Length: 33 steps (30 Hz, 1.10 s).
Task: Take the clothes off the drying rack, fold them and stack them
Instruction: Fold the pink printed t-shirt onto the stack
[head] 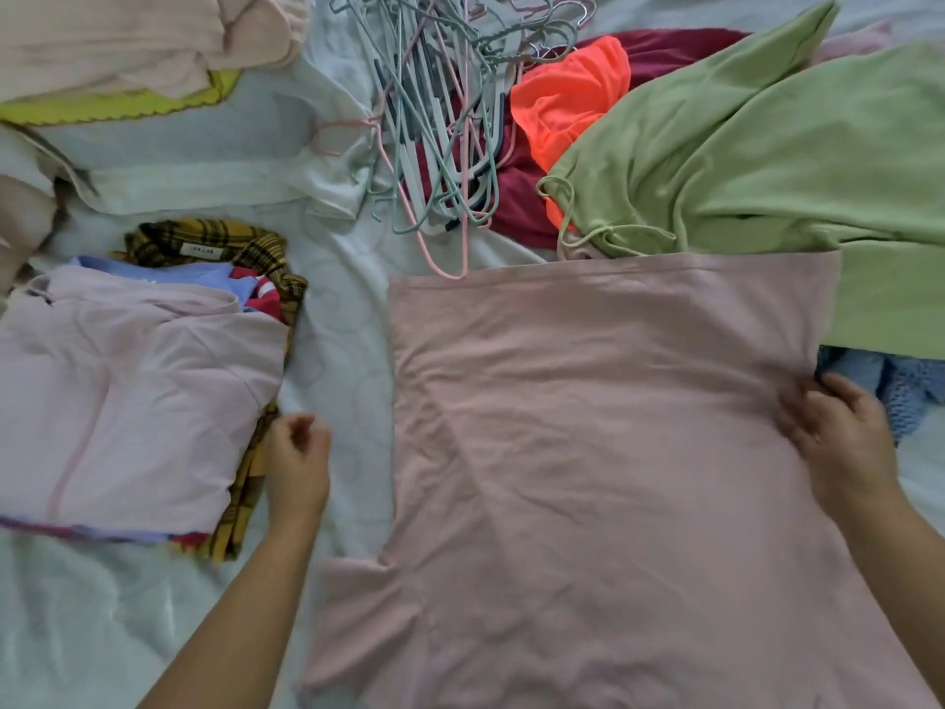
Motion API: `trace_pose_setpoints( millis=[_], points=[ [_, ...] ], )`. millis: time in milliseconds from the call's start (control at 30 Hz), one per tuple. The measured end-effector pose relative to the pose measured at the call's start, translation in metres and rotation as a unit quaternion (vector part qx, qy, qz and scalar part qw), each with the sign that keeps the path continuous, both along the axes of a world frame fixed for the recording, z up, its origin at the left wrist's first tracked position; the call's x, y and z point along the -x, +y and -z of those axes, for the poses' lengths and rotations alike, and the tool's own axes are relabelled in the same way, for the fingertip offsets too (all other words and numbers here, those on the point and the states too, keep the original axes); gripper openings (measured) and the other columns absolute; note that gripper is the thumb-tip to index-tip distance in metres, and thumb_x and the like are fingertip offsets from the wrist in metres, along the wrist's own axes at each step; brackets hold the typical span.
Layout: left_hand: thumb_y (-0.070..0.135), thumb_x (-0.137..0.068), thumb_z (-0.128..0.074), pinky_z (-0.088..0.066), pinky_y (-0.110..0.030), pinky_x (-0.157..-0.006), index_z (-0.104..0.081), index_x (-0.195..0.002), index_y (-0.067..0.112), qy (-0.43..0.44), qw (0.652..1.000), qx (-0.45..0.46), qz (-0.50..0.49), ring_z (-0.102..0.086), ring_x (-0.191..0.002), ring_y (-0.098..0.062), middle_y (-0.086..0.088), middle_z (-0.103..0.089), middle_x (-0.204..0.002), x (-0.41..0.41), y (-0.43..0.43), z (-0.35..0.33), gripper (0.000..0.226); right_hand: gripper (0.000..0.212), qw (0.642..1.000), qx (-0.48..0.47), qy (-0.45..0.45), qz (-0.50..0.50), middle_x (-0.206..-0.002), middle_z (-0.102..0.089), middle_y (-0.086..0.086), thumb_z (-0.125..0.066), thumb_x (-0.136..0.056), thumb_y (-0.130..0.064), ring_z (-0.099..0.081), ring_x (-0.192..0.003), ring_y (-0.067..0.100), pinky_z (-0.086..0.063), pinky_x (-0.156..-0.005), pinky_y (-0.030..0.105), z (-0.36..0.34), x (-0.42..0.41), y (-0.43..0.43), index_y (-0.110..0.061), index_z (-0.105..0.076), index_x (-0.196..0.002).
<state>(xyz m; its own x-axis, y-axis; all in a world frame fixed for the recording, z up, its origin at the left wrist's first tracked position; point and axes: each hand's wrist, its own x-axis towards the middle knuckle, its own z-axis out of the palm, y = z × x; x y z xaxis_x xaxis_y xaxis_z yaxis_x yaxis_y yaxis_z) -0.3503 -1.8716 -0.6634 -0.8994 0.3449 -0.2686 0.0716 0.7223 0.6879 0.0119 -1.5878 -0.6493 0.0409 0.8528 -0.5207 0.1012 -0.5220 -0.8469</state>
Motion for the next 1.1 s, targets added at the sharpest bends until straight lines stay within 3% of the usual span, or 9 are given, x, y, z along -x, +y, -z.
trace_pose_setpoints(
  millis=[133,233,300,433,567,733,867,1000,1100],
  points=[
    [0.019,-0.087,-0.063,-0.040,-0.031,-0.072,-0.053,-0.098,0.000,-0.119,0.988,0.094,-0.016,-0.056,-0.091,-0.032,-0.016,-0.058,-0.095,-0.034,-0.096,-0.011,0.024,0.020,0.995,-0.028,0.008,-0.100,-0.090,-0.064,-0.008,-0.046,-0.093,-0.002,-0.065,-0.068,0.001,-0.052,-0.061,0.012,-0.012,0.008,-0.054,-0.020,-0.055,-0.092],
    [0.041,-0.074,-0.074,-0.042,-0.032,-0.068,-0.051,-0.095,0.007,-0.218,0.963,0.152,-0.032,-0.058,-0.087,-0.030,-0.013,-0.059,-0.091,-0.068,-0.143,-0.010,0.047,0.032,0.983,0.101,0.099,-0.114,-0.079,-0.072,-0.004,-0.063,-0.068,-0.032,-0.069,-0.069,0.007,-0.056,-0.062,0.018,-0.008,0.002,-0.098,-0.012,-0.058,-0.093],
    [0.049,-0.064,-0.073,-0.042,-0.031,-0.065,-0.052,-0.085,0.009,-0.232,0.961,0.148,-0.019,-0.057,-0.078,-0.026,-0.010,-0.060,-0.082,-0.082,-0.153,-0.008,0.049,0.028,0.972,0.178,0.151,-0.037,-0.074,-0.073,0.001,-0.063,-0.074,-0.031,-0.070,-0.067,0.011,-0.057,-0.057,0.022,-0.001,-0.013,-0.111,-0.012,-0.056,-0.094],
    [0.023,-0.079,-0.072,-0.033,-0.030,-0.058,-0.055,-0.067,0.005,-0.198,0.972,0.116,0.040,-0.046,-0.063,-0.018,-0.007,-0.053,-0.065,-0.097,-0.157,-0.009,0.028,0.014,0.962,0.216,0.143,0.088,-0.072,-0.072,0.002,-0.040,-0.096,-0.018,-0.070,-0.062,0.011,-0.055,-0.050,0.023,0.002,-0.050,-0.109,-0.016,-0.051,-0.088],
    [0.009,-0.088,-0.059,-0.029,-0.027,-0.056,-0.046,-0.072,0.009,-0.232,0.971,0.032,-0.037,-0.038,-0.063,-0.017,-0.005,-0.043,-0.069,-0.109,-0.155,-0.025,0.021,0.017,0.967,0.218,0.126,0.025,-0.074,-0.071,0.004,-0.036,-0.098,-0.019,-0.069,-0.057,0.009,-0.054,-0.048,0.020,-0.015,-0.059,-0.131,-0.014,-0.051,-0.091],
    [0.004,-0.083,-0.060,-0.027,-0.019,-0.053,-0.033,-0.067,0.018,-0.070,0.984,0.046,0.154,-0.035,-0.053,-0.006,0.004,-0.035,-0.062,-0.150,-0.123,-0.076,0.035,0.031,0.937,0.271,0.108,-0.190,-0.083,-0.073,0.008,-0.033,-0.100,-0.023,-0.070,-0.074,0.018,-0.058,-0.063,0.026,-0.025,-0.022,-0.211,-0.007,-0.059,-0.098],
    [0.027,-0.081,-0.051,-0.034,-0.022,-0.050,-0.038,-0.076,0.024,0.126,0.893,0.082,0.424,-0.054,-0.057,-0.015,0.006,-0.053,-0.066,-0.219,-0.088,-0.094,0.015,0.038,0.915,0.308,0.132,-0.225,-0.094,-0.070,0.011,-0.034,-0.099,-0.034,-0.065,-0.086,0.023,-0.050,-0.075,0.032,-0.024,0.005,-0.251,-0.008,-0.061,-0.101],
    [0.029,-0.091,-0.052,-0.042,-0.036,-0.077,-0.054,-0.101,0.012,-0.100,0.809,0.175,0.553,-0.056,-0.096,-0.029,-0.010,-0.063,-0.106,-0.263,-0.072,-0.081,0.020,0.033,0.918,0.303,0.110,-0.231,-0.073,-0.071,0.002,-0.041,-0.097,-0.035,-0.067,-0.066,0.012,-0.050,-0.059,0.024,-0.018,0.010,-0.266,-0.010,-0.062,-0.098],
    [0.030,-0.088,-0.056,-0.045,-0.035,-0.077,-0.056,-0.088,0.014,-0.148,0.875,0.121,0.444,-0.058,-0.083,-0.022,-0.003,-0.065,-0.086,-0.242,-0.077,-0.065,0.016,0.035,0.923,0.271,0.045,-0.269,-0.086,-0.069,0.008,-0.061,-0.085,-0.034,-0.065,-0.079,0.021,-0.053,-0.072,0.034,-0.010,0.010,-0.268,-0.006,-0.060,-0.104]
  ],
)
